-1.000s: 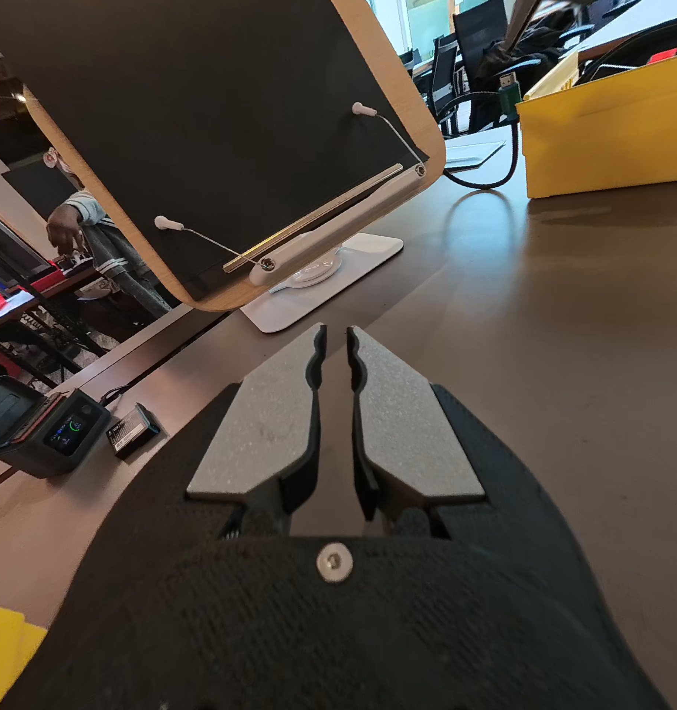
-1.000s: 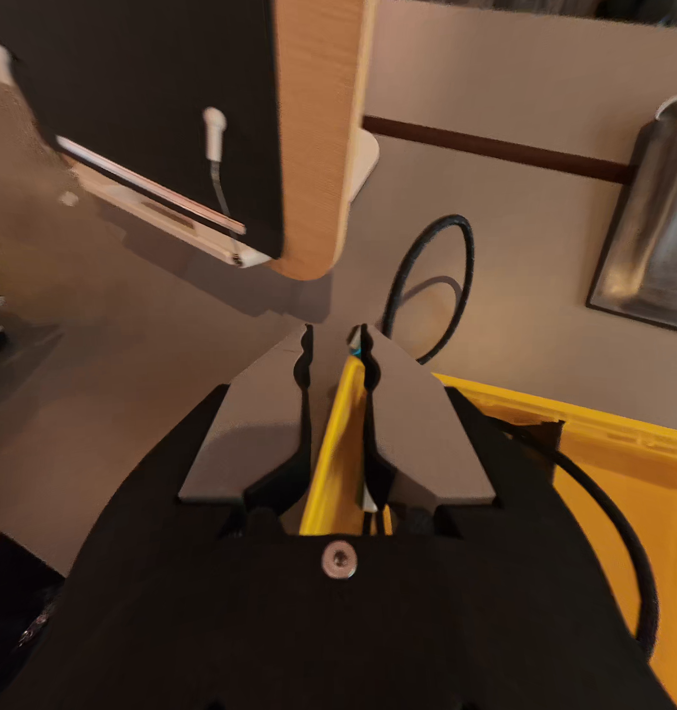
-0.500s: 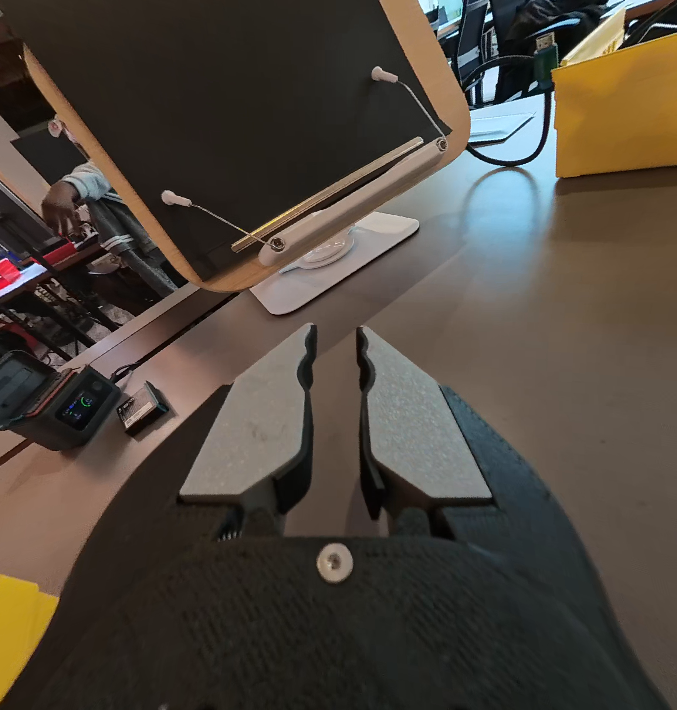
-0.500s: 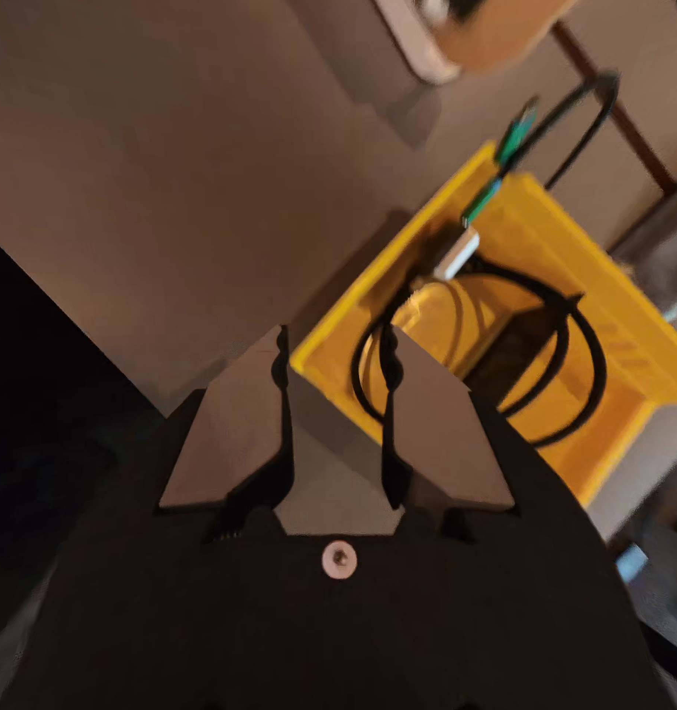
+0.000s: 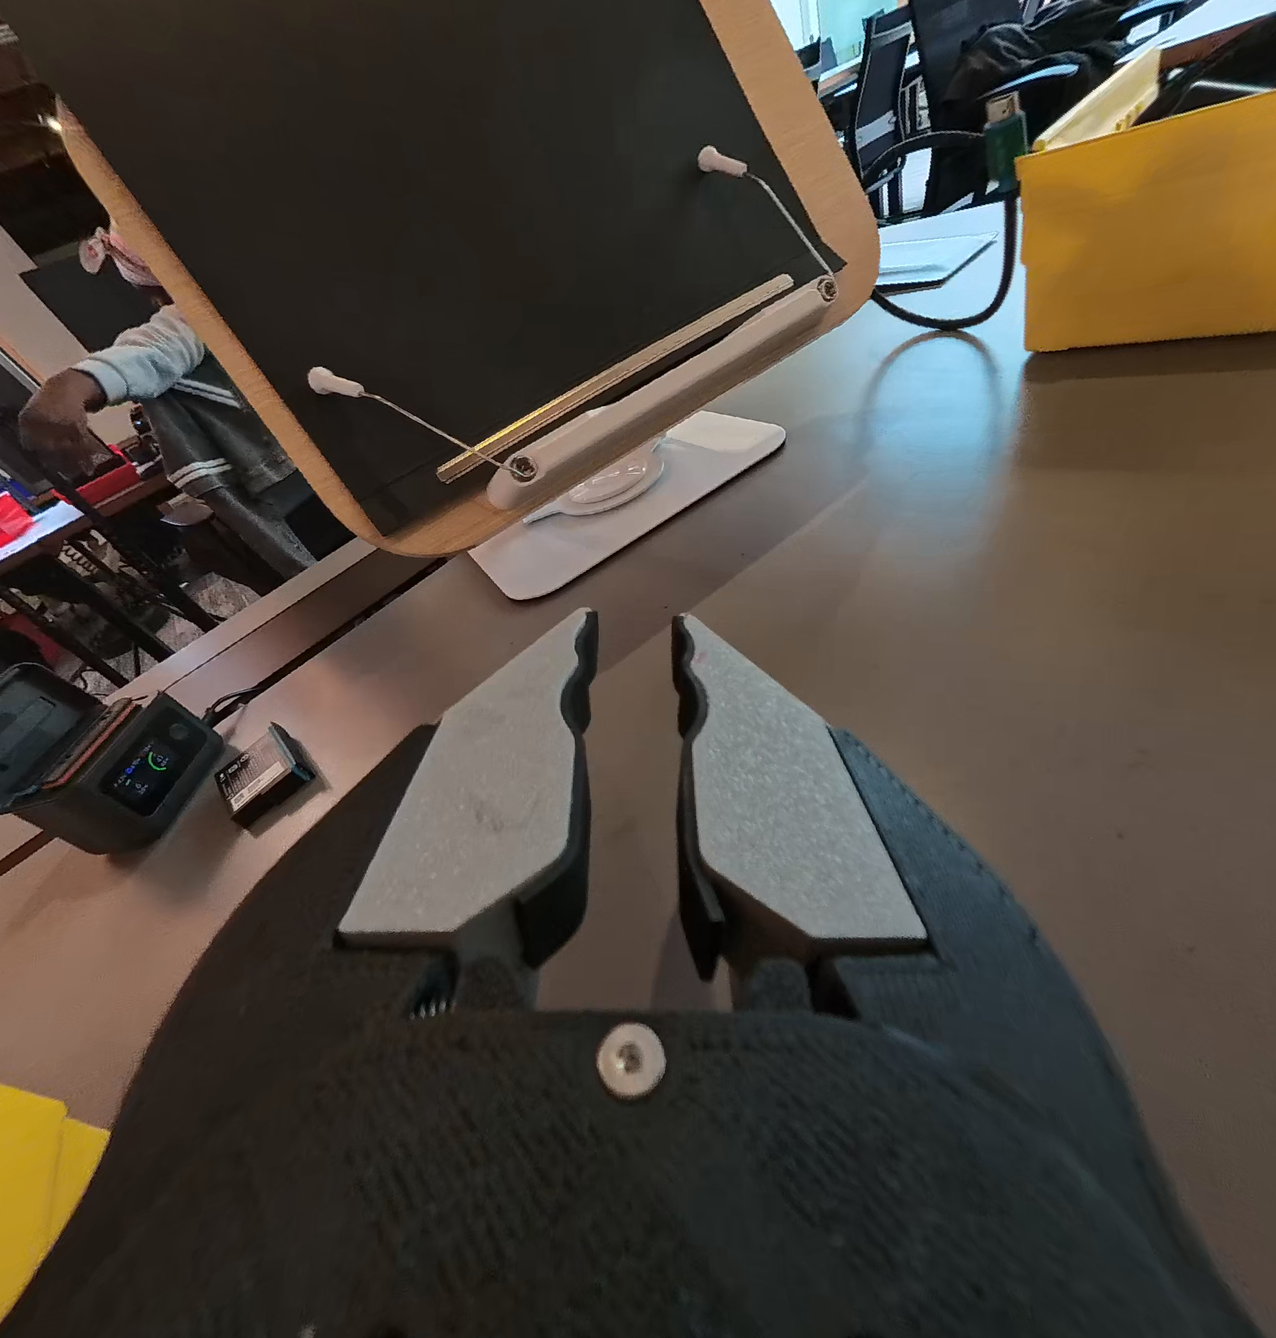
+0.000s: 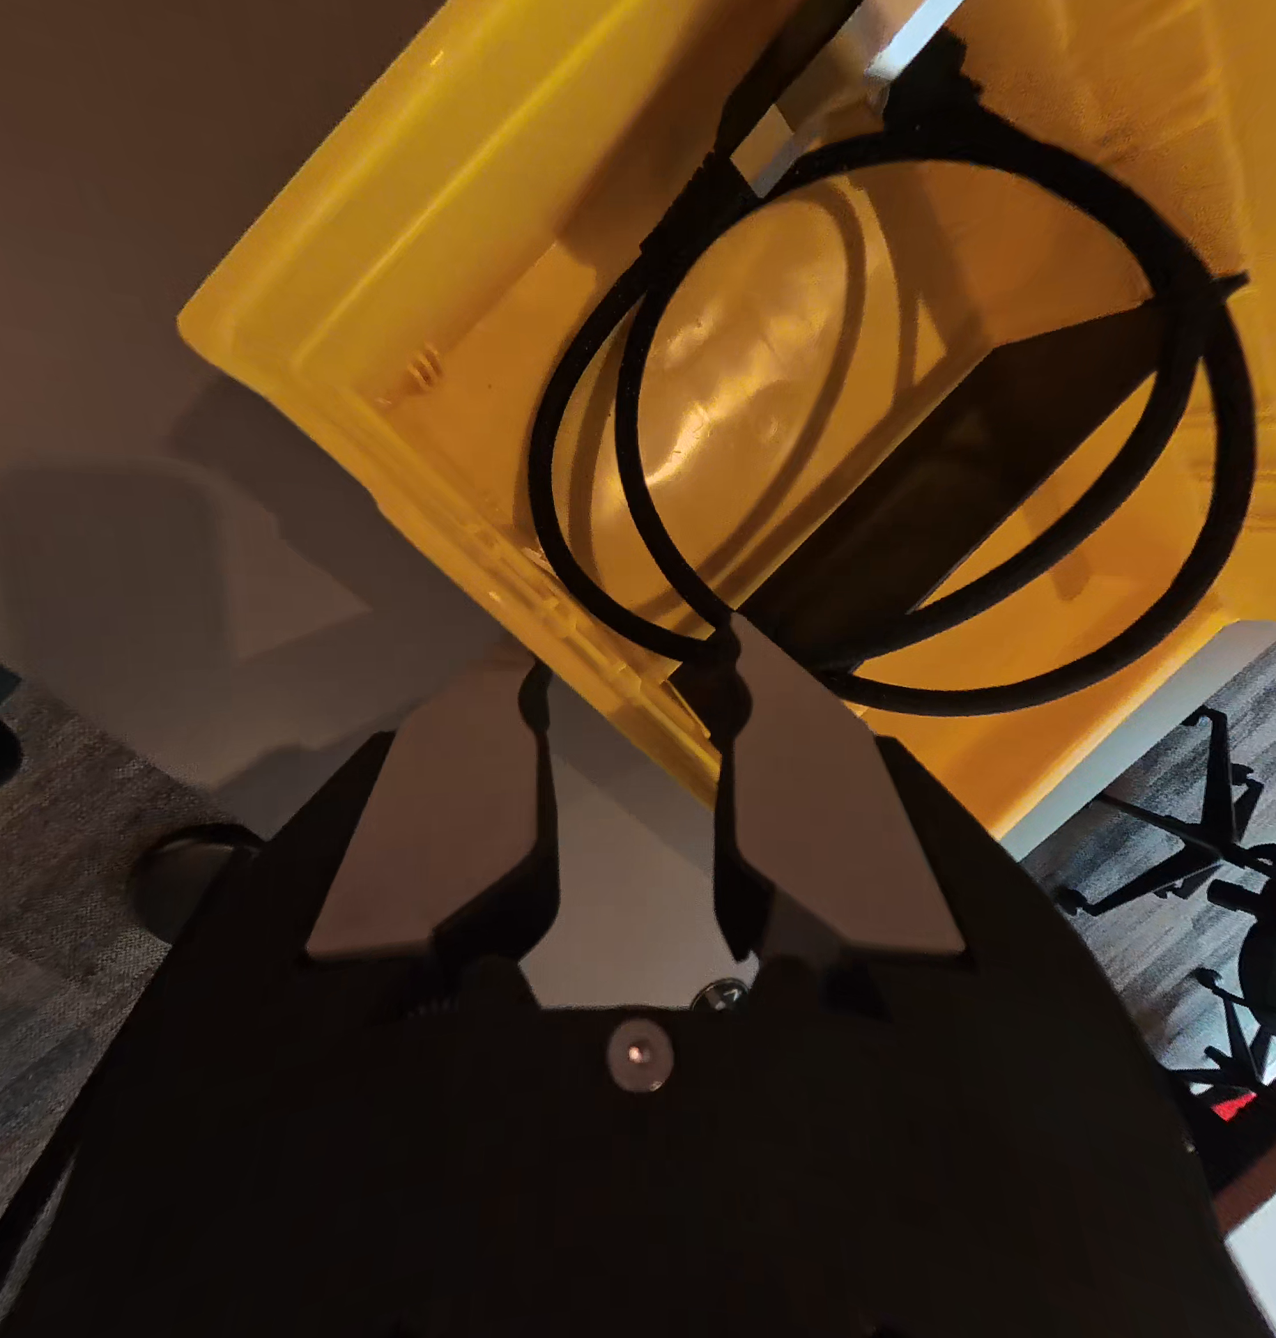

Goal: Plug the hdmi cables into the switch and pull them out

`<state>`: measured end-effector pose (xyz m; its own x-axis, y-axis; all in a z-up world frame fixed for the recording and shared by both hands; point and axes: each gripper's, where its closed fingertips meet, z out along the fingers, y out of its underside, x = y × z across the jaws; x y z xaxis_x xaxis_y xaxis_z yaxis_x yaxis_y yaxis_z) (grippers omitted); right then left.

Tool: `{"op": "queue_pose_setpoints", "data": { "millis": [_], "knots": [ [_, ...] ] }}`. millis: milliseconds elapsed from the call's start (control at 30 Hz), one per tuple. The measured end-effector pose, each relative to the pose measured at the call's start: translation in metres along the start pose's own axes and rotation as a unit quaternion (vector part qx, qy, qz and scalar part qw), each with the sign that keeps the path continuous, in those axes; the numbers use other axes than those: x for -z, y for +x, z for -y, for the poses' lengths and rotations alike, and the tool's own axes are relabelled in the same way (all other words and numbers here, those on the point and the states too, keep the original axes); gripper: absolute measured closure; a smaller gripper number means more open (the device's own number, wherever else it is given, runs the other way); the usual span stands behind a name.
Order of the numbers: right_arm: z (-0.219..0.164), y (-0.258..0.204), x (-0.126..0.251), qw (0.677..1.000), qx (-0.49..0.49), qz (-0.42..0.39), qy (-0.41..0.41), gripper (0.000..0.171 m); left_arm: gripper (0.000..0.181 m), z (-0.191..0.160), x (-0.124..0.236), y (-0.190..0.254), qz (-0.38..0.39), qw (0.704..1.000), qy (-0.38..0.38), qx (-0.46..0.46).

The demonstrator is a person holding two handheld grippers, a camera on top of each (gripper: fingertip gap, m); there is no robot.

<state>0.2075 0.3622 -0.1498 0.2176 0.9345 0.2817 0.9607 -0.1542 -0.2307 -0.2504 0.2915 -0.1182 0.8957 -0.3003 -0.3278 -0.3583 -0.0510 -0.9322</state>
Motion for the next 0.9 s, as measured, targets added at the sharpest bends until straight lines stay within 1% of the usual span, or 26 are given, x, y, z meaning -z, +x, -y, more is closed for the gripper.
{"op": "queue_pose_setpoints", "data": {
  "millis": [67, 200, 333, 400, 467, 500, 533, 600, 667, 733, 767, 800, 900],
  "knots": [
    [0.004, 0.002, -0.002, 1.0, 0.0, -0.007, 0.0, 0.13, 0.164, -0.001, 0.0, -0.001, -0.001, 1.0, -0.001, 0.005],
    [0.004, 0.002, -0.002, 0.998, -0.045, 0.002, -0.051, 0.137, 0.164, -0.001, 0.0, -0.002, -0.003, 1.0, -0.002, 0.01],
    [0.014, 0.005, -0.005, 0.987, -0.135, -0.015, -0.088, 0.139, 0.165, -0.002, -0.001, 0.001, -0.006, 1.0, -0.008, 0.003],
    [0.021, 0.006, -0.007, 0.972, -0.208, -0.018, -0.108, 0.139, 0.165, -0.002, -0.001, 0.003, -0.007, 1.0, -0.01, -0.003],
    [0.033, 0.004, -0.008, 0.959, -0.255, -0.004, -0.121, 0.143, 0.165, -0.002, -0.001, 0.004, -0.008, 1.0, -0.01, -0.003],
    [0.043, 0.002, -0.009, 0.954, -0.274, 0.019, -0.117, 0.152, 0.165, -0.002, -0.001, 0.004, -0.008, 1.0, -0.011, -0.003],
    [0.055, 0.0, -0.01, 0.948, -0.297, 0.046, -0.103, 0.154, 0.165, -0.002, -0.001, 0.003, -0.008, 1.0, -0.011, -0.001],
    [0.081, -0.004, -0.013, 0.925, -0.349, 0.13, -0.075, 0.15, 0.165, -0.002, -0.001, 0.003, -0.009, 1.0, -0.01, 0.004],
    [0.105, -0.003, -0.016, 0.89, -0.4, 0.214, -0.046, 0.146, 0.165, -0.002, 0.0, 0.002, -0.009, 1.0, -0.01, 0.006],
    [0.123, 0.008, -0.025, 0.847, -0.463, 0.261, -0.013, 0.139, 0.165, -0.003, 0.0, 0.002, -0.008, 1.0, -0.011, 0.006],
    [0.129, 0.017, -0.03, 0.834, -0.484, 0.263, 0.003, 0.139, 0.165, -0.003, 0.0, 0.002, -0.008, 1.0, -0.012, 0.006],
    [0.133, 0.027, -0.034, 0.83, -0.496, 0.253, 0.021, 0.14, 0.165, -0.003, 0.0, 0.002, -0.008, 1.0, -0.012, 0.006],
    [0.143, 0.057, -0.037, 0.831, -0.508, 0.208, 0.088, 0.146, 0.165, -0.003, 0.0, 0.001, -0.008, 1.0, -0.012, 0.006]
  ]
}}
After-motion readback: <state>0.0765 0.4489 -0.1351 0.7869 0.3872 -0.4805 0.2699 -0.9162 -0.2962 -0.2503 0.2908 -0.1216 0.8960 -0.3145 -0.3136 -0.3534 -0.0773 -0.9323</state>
